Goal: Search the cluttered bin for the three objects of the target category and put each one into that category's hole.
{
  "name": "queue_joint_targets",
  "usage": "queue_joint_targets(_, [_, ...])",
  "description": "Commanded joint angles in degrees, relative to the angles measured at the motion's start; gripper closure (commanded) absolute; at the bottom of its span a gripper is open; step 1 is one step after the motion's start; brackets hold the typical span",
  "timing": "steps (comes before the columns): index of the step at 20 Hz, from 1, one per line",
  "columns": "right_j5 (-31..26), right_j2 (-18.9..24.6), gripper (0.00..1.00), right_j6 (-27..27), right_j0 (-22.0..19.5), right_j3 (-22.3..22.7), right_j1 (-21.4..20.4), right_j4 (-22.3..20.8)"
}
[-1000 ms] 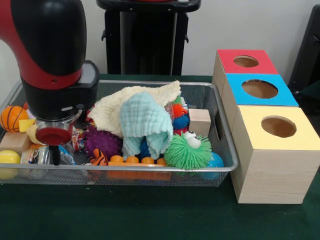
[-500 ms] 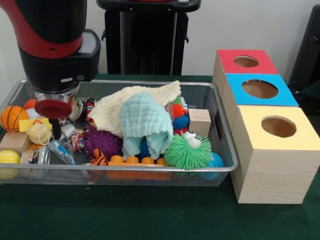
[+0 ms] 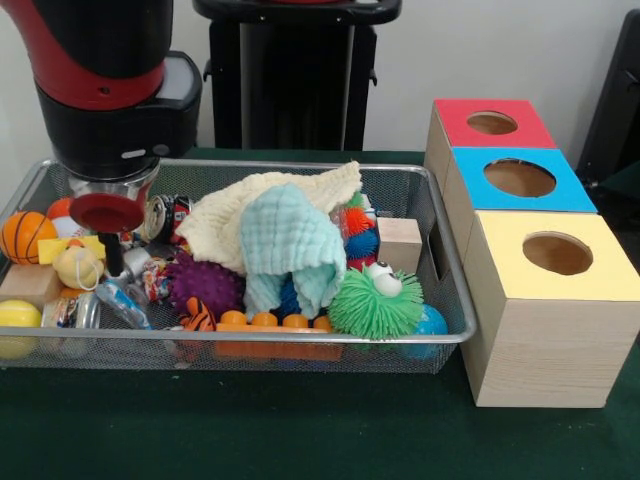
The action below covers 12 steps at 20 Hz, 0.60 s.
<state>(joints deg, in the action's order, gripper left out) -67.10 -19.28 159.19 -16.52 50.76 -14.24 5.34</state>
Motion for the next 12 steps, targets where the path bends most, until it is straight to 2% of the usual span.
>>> queue_joint_targets(1, [3.5,3.7,0.00,7.6,-1.1,6.9,2.4,2.0])
queue_joint_targets(12, [8.5,4.2,0.00,7.9,-1.3,9.6,3.3,3.0])
